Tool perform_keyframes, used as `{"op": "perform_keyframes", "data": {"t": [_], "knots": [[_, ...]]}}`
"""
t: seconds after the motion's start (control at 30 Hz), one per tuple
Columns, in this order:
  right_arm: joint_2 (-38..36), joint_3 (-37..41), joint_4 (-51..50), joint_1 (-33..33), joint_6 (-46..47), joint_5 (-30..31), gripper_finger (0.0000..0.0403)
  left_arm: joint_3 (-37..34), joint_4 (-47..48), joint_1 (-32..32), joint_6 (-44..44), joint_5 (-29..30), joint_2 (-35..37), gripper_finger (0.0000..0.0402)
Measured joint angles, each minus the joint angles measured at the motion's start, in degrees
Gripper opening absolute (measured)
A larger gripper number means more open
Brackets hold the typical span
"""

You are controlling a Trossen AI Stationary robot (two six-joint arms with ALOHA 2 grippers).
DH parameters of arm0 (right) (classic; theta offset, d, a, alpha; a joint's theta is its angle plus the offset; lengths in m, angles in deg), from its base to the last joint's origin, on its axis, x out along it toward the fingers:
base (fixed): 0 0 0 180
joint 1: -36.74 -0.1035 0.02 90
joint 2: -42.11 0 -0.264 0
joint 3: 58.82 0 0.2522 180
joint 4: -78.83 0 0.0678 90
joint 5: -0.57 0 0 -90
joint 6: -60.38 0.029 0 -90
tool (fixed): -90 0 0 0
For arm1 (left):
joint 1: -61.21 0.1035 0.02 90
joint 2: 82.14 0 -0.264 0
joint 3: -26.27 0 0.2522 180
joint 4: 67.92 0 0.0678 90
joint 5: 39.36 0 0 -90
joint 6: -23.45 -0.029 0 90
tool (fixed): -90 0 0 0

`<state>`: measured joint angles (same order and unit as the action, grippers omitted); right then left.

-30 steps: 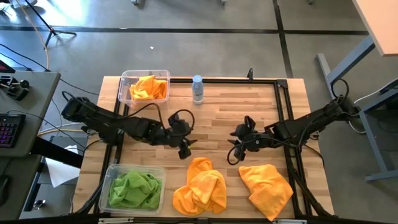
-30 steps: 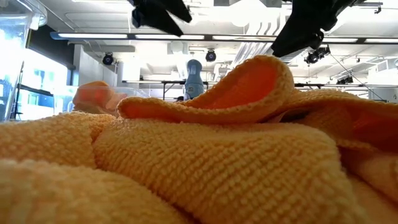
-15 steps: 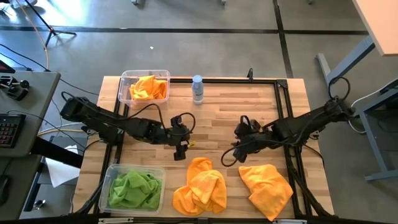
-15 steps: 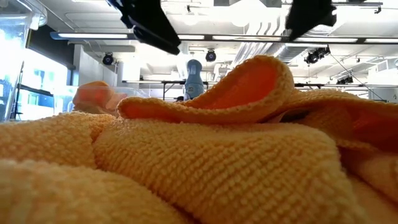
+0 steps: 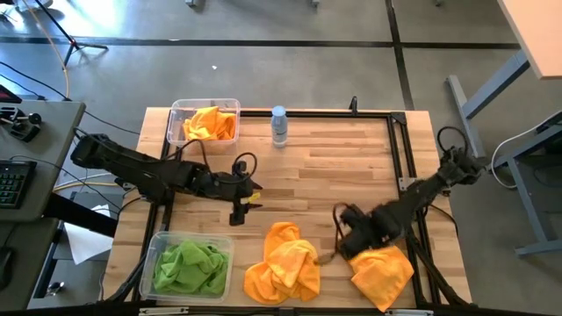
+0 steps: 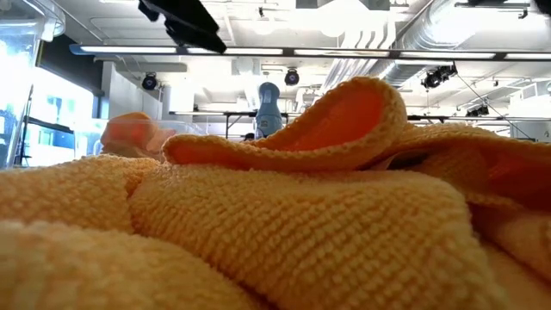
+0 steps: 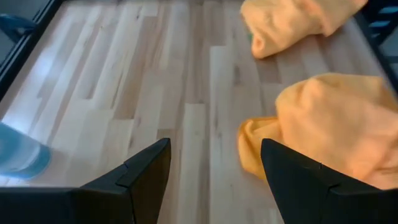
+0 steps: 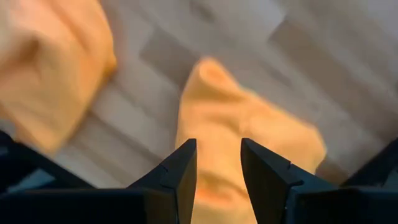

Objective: Sort microfiber towel by color & place in baskets
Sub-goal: Put the yellow microfiber towel into the top transparent bin

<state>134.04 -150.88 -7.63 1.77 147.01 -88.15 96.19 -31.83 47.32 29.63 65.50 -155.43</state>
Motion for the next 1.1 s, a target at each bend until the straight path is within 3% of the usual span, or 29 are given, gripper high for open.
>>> {"op": "perform_keyframes", "data": {"t": [0.3,0.63,0.83,1.1], "knots": [[2.2,0.4,-1.3,-10.9,-2.4,-0.6,0.0119,0.0,0.0,-0.2,-0.4,-3.4,2.3,0.0236],[2.3,0.5,-2.8,-12.8,-6.4,-0.2,0.0119,0.0,-6.3,-0.2,0.8,-5.8,2.2,0.0236],[2.2,6.8,5.0,-12.7,-11.9,-3.5,0.0119,0.0,-8.2,-0.1,1.2,-5.8,2.2,0.0236],[2.2,16.0,17.6,-12.7,-13.4,-2.8,0.0097,0.0,-8.6,-0.1,1.3,-5.0,2.2,0.0236]]}}
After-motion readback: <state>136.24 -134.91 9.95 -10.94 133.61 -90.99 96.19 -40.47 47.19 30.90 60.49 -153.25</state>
